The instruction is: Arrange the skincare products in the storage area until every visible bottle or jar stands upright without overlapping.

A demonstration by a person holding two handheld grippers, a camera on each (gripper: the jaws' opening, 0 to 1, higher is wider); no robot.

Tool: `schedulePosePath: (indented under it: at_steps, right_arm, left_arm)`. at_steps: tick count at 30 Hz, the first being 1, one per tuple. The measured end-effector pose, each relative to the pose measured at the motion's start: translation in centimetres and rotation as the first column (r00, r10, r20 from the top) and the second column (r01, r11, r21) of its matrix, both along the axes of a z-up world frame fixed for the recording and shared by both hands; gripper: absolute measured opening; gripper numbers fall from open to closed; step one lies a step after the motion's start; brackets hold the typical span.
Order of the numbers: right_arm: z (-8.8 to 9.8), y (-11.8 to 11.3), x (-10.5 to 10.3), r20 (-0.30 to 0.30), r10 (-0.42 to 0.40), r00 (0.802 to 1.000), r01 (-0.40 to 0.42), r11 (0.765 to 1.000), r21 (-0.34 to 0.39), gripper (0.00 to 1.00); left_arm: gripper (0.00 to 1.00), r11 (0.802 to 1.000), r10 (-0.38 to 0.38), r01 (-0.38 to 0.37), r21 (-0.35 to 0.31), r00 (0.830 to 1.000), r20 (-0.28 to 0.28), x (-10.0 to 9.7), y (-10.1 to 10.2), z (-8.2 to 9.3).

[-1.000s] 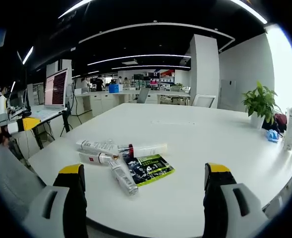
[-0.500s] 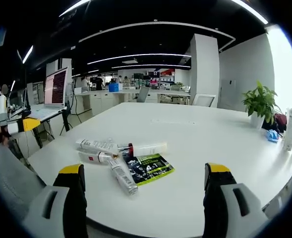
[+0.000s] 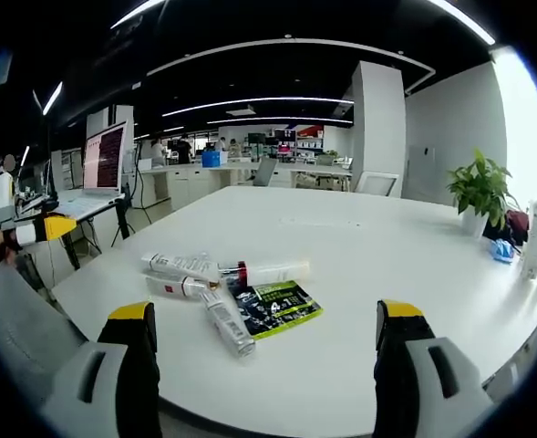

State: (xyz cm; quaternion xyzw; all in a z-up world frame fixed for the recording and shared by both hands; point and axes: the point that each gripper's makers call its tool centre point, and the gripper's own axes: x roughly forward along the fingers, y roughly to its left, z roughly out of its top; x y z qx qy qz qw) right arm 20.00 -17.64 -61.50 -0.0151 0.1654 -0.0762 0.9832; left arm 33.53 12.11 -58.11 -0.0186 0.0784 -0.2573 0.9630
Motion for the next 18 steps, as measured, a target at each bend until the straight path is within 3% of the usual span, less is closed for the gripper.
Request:
schedulePosePath:
  at_steps: [18]
  right_arm:
    - [-0.07, 0.11, -0.08, -0.011, 0.005, 1.000, -0.005, 1.000, -0.004, 1.00]
  left_arm:
    - [0.97, 1.000, 0.010, -0.010, 0.027, 1.000, 0.008, 0.13, 0.26, -0.24]
